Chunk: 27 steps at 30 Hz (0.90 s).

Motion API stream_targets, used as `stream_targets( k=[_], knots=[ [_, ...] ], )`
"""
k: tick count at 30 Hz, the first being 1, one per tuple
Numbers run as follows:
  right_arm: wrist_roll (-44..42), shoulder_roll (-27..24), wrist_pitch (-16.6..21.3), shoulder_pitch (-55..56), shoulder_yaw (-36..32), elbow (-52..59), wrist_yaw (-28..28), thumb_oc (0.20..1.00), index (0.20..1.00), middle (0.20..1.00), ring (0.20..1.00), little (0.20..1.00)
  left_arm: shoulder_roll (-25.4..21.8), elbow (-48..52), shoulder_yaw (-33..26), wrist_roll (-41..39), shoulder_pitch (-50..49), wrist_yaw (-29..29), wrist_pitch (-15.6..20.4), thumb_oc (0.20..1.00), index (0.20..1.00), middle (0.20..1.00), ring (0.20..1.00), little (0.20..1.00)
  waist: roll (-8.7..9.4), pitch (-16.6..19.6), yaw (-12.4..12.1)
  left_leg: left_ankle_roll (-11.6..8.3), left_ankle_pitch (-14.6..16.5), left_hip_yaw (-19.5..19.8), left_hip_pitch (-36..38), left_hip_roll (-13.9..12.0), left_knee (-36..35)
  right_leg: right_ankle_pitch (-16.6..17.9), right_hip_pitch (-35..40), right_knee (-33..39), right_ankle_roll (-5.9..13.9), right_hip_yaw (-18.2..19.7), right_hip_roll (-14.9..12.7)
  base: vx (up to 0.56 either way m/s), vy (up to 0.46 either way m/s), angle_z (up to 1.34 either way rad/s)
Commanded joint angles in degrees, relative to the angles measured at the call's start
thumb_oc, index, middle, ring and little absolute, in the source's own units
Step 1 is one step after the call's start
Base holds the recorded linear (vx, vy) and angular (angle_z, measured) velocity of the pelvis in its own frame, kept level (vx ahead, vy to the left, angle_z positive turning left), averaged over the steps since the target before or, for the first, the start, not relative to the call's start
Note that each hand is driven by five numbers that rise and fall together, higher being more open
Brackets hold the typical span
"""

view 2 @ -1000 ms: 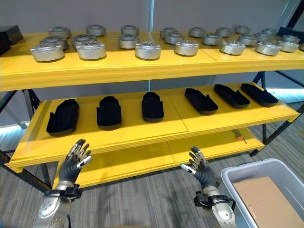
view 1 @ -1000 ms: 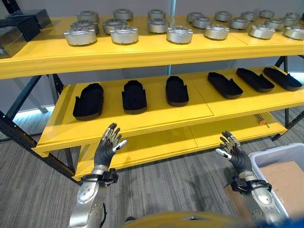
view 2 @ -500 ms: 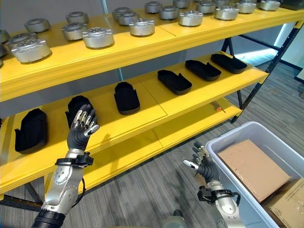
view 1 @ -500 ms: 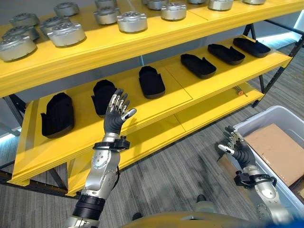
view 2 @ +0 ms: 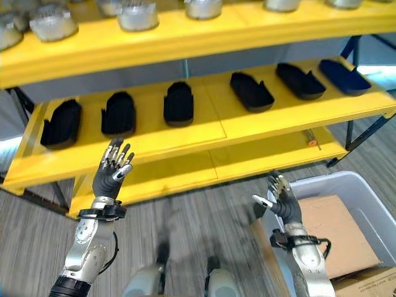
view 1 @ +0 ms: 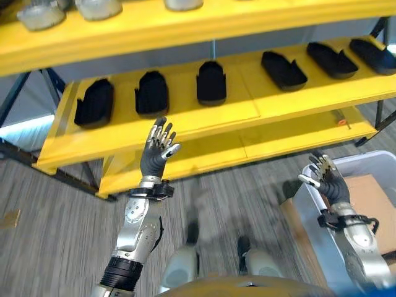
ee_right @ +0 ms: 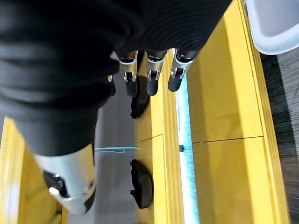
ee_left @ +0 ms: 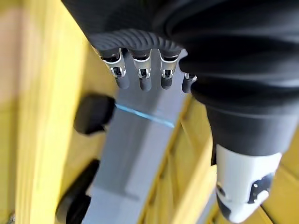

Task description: Move parts from the plastic box to the shelf.

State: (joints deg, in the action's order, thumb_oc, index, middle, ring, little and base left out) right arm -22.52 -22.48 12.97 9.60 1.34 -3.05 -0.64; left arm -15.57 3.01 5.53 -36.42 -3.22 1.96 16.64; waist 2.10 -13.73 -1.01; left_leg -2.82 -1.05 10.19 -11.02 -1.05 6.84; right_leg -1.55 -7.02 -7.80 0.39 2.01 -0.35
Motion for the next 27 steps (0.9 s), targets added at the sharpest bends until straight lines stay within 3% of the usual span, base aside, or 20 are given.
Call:
stream_targets(
  k=[1, 7, 16, 22, 27],
  knots=[
    [0.11, -0.52, 3.28, 4.06, -0.54, 5.44, 0.01, 1.000, 1.000, 1.000, 1.000, 1.000, -2.54, 5.41, -1.20, 1.28, 0.19, -0.42, 3.00, 1.000, 1.000, 1.000, 1.000, 1.000, 0.68, 2.23, 1.69, -0.85, -5.30, -2.80, -5.74, -2.73, 2.14, -8.14, 8.64, -3.61, 3.53, -2.03, -5.25, 0.13, 0.246, -1.05],
    [-0.36, 1.47, 2.60, 2.50, 0.64, 4.49, 1.05, 1.000, 1.000, 1.000, 1.000, 1.000, -4.03, 4.99, -1.63, 3.02, 4.39, 3.08, 4.86, 1.000, 1.000, 1.000, 1.000, 1.000, 1.86, 3.01, 2.90, 1.22, 0.59, -8.87, -9.58, -1.15, 8.68, -6.40, 7.00, -1.50, 6.43, -0.54, -10.84, 0.08, 0.205, -0.56],
    [-0.51, 1.61, 2.35, -0.43, 2.85, 5.28, 2.10, 1.000, 1.000, 1.000, 1.000, 1.000, -4.61, 2.82, 0.45, 6.13, 16.21, 9.21, 6.47, 1.000, 1.000, 1.000, 1.000, 1.000, 1.53, 3.14, 5.42, 2.77, 3.87, -12.29, -12.04, -1.25, 11.73, -2.84, 3.99, 0.87, 8.15, 1.39, -12.95, 0.04, 0.078, -0.22],
    [-0.59, 1.00, 2.40, -1.49, 3.52, 5.82, 2.42, 1.000, 1.000, 1.000, 1.000, 1.000, -5.21, 0.30, 1.01, 8.02, 23.49, 13.26, 7.39, 1.000, 1.000, 1.000, 1.000, 1.000, 1.69, 3.06, 6.64, 2.96, 4.15, -12.71, -14.19, -1.27, 12.18, -1.41, 2.33, 1.76, 8.51, 1.64, -13.35, 0.01, 0.015, -0.13],
    [-0.88, 0.18, 2.52, -2.44, 4.52, 5.95, 2.60, 1.000, 1.000, 1.000, 1.000, 1.000, -6.63, -7.48, 1.84, 10.44, 33.22, 19.17, 8.10, 1.000, 1.000, 1.000, 1.000, 1.000, 1.86, 2.88, 8.23, 2.82, 4.26, -12.70, -15.83, -1.35, 12.29, -0.31, 1.02, 2.43, 8.74, 1.78, -13.43, 0.01, 0.002, 0.00]
  ],
)
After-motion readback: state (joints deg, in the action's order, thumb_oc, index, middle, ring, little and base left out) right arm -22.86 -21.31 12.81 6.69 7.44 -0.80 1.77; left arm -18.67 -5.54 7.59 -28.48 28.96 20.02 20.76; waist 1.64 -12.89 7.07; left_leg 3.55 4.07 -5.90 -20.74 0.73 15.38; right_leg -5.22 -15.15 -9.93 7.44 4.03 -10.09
